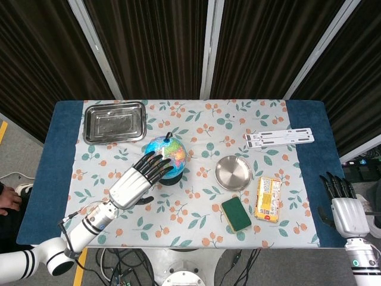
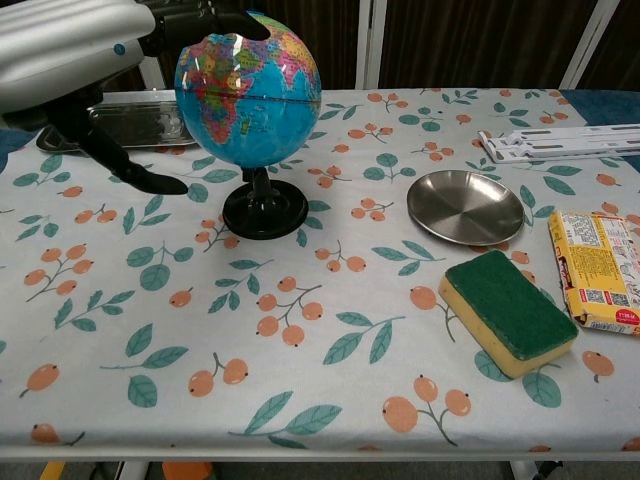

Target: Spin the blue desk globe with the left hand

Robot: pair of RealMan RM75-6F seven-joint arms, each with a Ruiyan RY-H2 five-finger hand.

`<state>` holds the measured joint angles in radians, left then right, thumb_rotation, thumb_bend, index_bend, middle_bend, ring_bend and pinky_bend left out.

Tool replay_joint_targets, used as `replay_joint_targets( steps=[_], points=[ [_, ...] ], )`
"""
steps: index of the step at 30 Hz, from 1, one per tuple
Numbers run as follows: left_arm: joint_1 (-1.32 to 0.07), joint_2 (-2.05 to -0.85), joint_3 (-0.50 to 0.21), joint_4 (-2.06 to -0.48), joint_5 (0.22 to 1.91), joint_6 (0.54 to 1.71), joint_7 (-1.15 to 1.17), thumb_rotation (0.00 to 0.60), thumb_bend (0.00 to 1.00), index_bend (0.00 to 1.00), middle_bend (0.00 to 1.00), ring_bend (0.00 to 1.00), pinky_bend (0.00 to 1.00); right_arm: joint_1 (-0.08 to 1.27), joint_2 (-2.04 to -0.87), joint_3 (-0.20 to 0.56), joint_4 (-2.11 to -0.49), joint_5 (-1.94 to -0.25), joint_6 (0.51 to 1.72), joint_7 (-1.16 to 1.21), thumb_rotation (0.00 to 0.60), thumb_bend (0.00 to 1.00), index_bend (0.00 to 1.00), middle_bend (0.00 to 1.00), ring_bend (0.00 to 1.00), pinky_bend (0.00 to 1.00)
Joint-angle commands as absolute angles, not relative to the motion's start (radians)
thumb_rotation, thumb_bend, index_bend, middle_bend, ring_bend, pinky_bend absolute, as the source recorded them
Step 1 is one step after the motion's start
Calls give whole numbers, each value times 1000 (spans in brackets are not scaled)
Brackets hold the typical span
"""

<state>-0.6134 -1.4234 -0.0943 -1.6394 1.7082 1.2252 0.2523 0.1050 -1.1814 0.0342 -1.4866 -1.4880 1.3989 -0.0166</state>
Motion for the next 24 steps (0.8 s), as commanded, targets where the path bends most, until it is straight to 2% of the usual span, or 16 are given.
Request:
replay_joint_targets(
  steps=[1,15,17,21,24],
  points=[
    [-609,-1421,-90,-1641,1706,1230,259,600,7,90,55,4,31,105,-1182,34,-1485,-1487,1398,-16,600,294,0,0,0,0],
    [-584,-1390,-83,-1656,1661,1241,276,600,7,90,55,7,31,107,-1186,33,-1486,-1486,1393,-26,600,295,0,0,0,0],
    [-580,-1383,-81,-1659,1651,1239,275,600,6,90,55,65,39,107,-1186,33,-1486,-1485,1393,-26,600,297,0,0,0,0],
    [-566,-1365,-79,-1669,1616,1233,269,600,7,89,73,259,103,107,-1186,33,-1485,-1485,1393,-26,600,299,0,0,0,0],
    [-557,-1360,-82,-1663,1607,1247,266,600,7,89,78,287,119,107,-1186,33,-1486,-1484,1392,-28,600,300,0,0,0,0]
  ],
)
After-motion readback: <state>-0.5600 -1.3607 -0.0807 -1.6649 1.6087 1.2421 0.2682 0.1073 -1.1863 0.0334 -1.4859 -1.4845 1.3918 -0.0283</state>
